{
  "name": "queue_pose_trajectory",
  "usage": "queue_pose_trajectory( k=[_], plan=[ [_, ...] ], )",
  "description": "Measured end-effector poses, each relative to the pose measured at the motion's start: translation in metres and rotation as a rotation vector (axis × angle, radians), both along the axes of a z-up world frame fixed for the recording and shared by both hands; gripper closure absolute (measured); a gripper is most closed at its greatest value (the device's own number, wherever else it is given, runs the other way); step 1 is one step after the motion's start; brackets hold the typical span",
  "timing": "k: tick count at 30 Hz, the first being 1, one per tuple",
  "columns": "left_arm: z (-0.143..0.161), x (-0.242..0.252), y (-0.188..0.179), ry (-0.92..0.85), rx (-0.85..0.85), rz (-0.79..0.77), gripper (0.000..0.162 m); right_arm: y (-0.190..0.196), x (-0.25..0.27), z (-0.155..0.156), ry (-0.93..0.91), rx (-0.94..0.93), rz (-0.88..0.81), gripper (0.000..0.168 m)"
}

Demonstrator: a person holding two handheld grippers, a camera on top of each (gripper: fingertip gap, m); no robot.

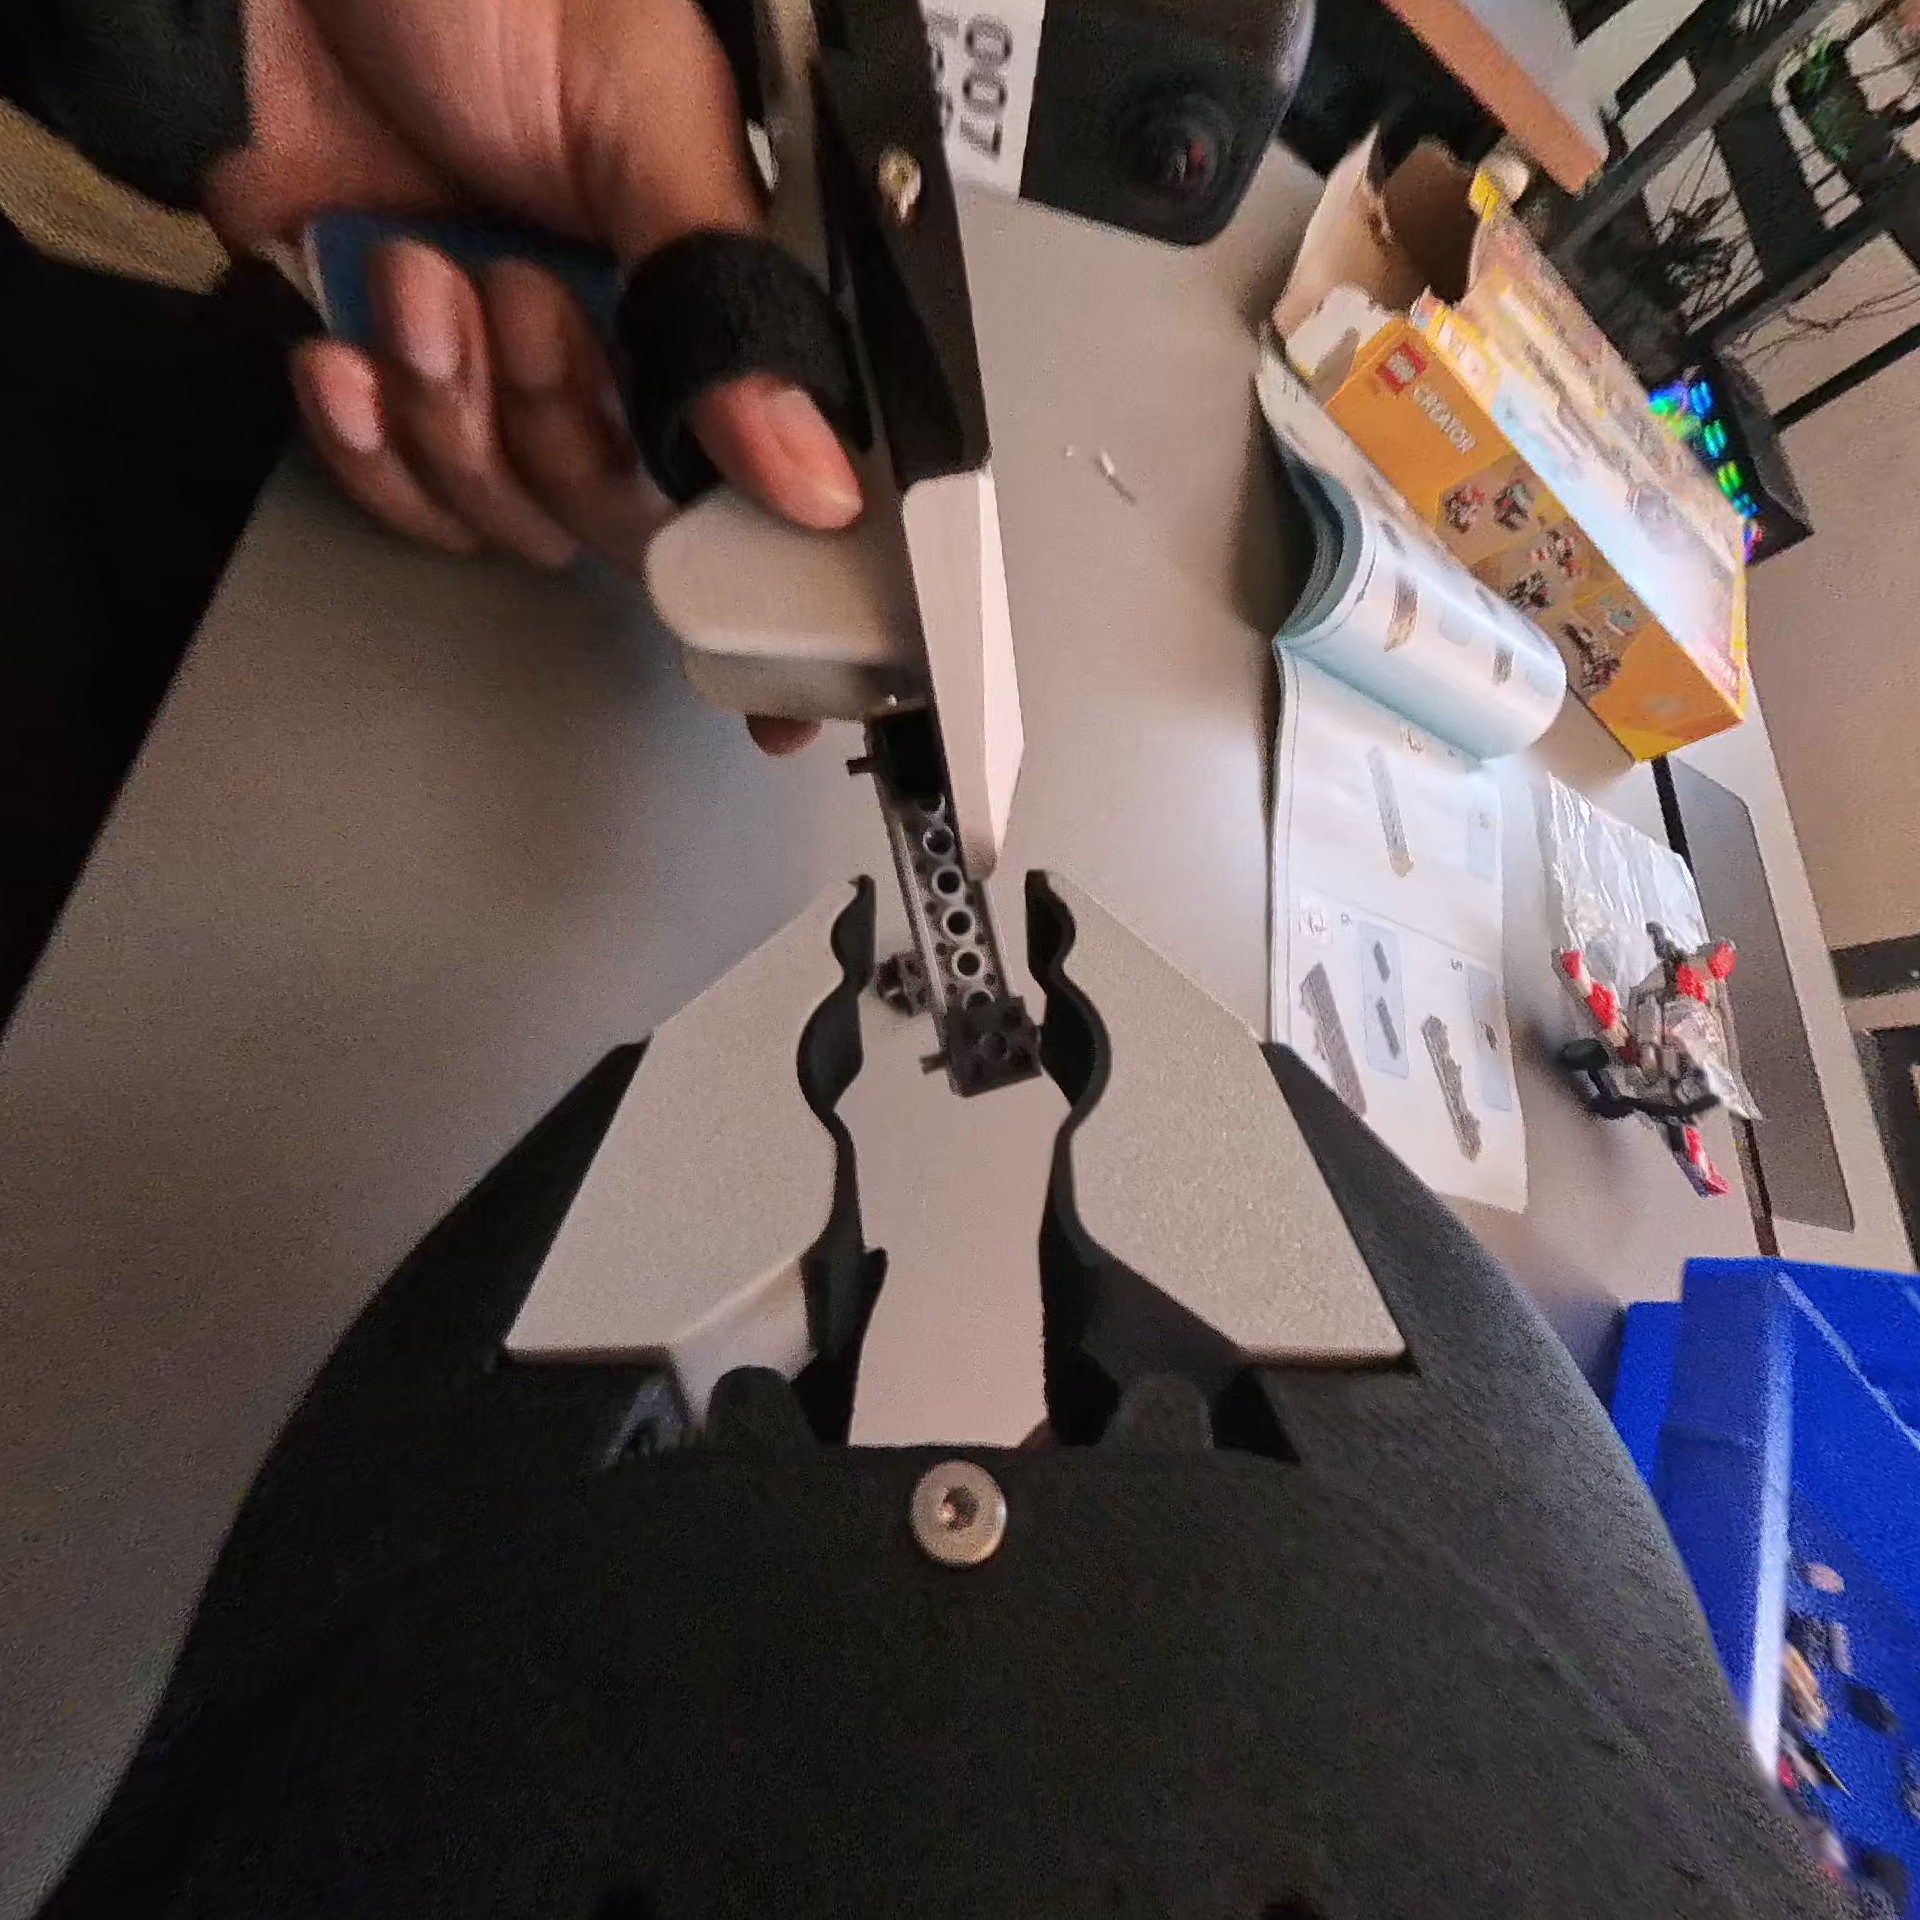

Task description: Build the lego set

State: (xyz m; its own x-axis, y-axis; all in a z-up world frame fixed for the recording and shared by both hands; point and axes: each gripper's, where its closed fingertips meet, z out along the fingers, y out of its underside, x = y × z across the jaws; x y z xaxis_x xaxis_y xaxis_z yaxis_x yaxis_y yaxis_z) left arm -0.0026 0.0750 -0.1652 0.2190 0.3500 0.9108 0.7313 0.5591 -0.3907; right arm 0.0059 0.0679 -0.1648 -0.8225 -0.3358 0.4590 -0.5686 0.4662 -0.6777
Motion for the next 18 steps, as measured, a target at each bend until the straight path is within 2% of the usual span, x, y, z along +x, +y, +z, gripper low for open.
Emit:
queue_pose_trajectory(
  k=[5,10,18],
  plan=[
    [0.004,0.001,0.002,-0.002,0.055,-0.014,0.150,0.001,-0.005,-0.005,0.046,0.017,-0.011,0.146],
    [0.006,0.000,-0.002,-0.013,0.087,-0.010,0.137,0.004,-0.011,-0.002,0.073,0.008,-0.025,0.149],
    [0.007,0.001,-0.001,-0.005,0.080,-0.025,0.139,0.006,-0.018,-0.002,0.097,0.005,-0.051,0.149]
  ],
)
